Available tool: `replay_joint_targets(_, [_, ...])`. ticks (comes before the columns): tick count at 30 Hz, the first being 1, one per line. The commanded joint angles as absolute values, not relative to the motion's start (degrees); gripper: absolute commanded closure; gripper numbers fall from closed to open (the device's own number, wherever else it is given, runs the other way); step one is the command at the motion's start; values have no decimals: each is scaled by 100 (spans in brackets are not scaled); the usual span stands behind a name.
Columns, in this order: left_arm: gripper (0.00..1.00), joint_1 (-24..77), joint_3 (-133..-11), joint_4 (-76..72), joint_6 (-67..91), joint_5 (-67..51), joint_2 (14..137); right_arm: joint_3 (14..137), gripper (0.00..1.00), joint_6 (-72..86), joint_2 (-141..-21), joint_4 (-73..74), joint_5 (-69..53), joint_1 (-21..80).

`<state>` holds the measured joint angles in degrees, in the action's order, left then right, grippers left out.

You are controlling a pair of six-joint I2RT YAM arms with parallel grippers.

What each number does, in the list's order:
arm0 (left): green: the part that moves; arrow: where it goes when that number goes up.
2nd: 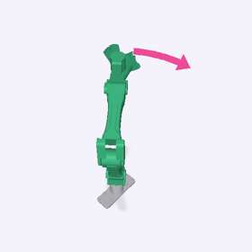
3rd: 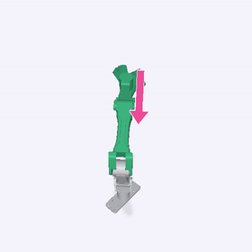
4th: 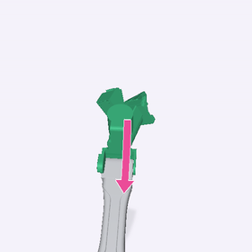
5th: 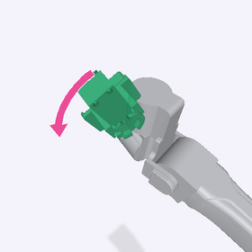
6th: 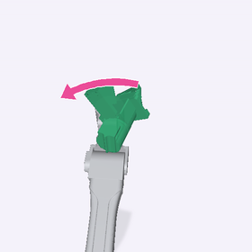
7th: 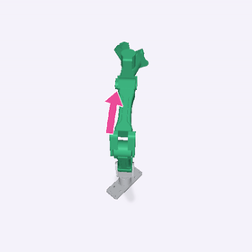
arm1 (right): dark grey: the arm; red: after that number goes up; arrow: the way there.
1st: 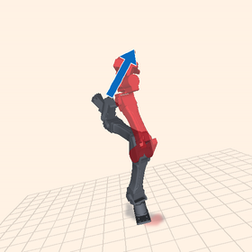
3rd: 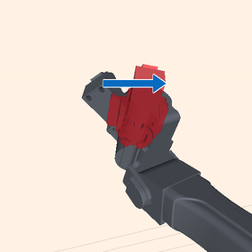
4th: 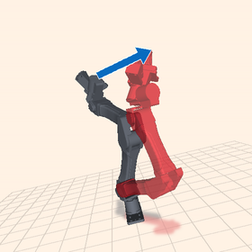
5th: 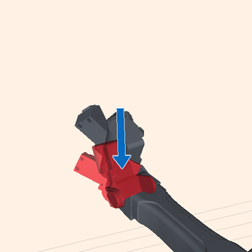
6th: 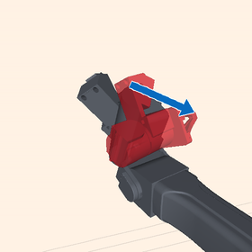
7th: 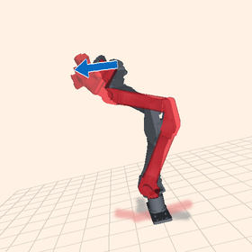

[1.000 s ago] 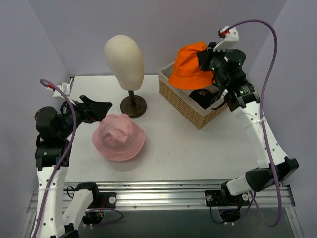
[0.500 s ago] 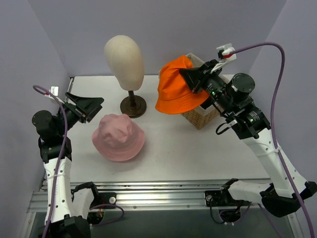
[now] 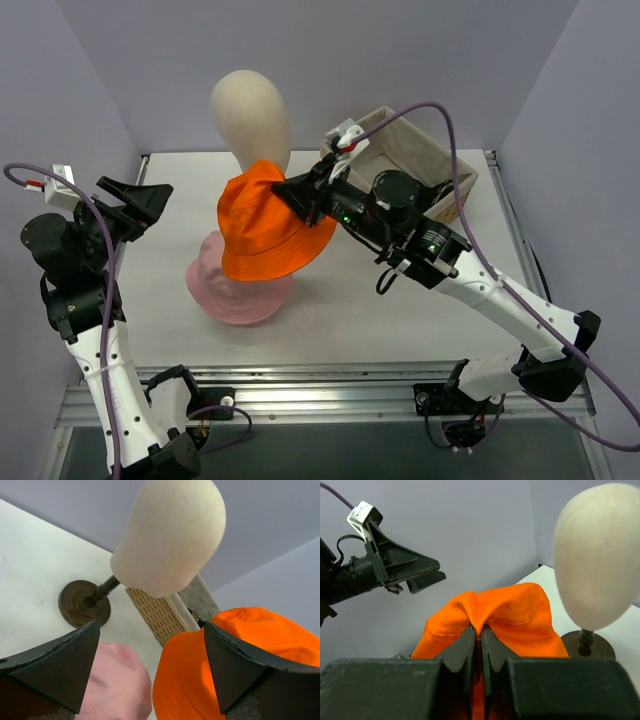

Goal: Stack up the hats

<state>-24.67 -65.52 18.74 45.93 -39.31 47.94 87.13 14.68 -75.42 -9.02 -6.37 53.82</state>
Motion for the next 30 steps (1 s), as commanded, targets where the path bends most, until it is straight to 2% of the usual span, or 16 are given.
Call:
replay_joint_targets(1, [6,-2522,-6820,2513,3850,-3376,4790,9044,100,1187,-7838,-1722,-255,5686])
replay_joint_targets(6, [6,-2531,-7180,2961,3314,-2638,4895,9412,100,1029,-8428,-1942,-229,5976])
replay_joint_targets(12, [6,-2531,-7304,3085,3120,-2435,4922,9756,100,984,-8956,-1934,-88,6117])
replay_joint_targets(21, [6,-2522,-6698,2725,3173,-2443,4737,8114,100,1072,-8649,-2698,-18,6258])
replay_joint_targets(24, [6,-2523,-6636,2672,3217,-2505,4737,7972,100,1107,-8648,-2839,-18,6249])
replay_joint_targets(27, [6,-2531,-6627,2654,3252,-2479,4711,8304,100,1029,-8841,-2681,-18,6249])
replay_joint_targets(30, [6,-2531,-6636,2637,3270,-2435,4702,9173,100,853,-9297,-2233,149,6249])
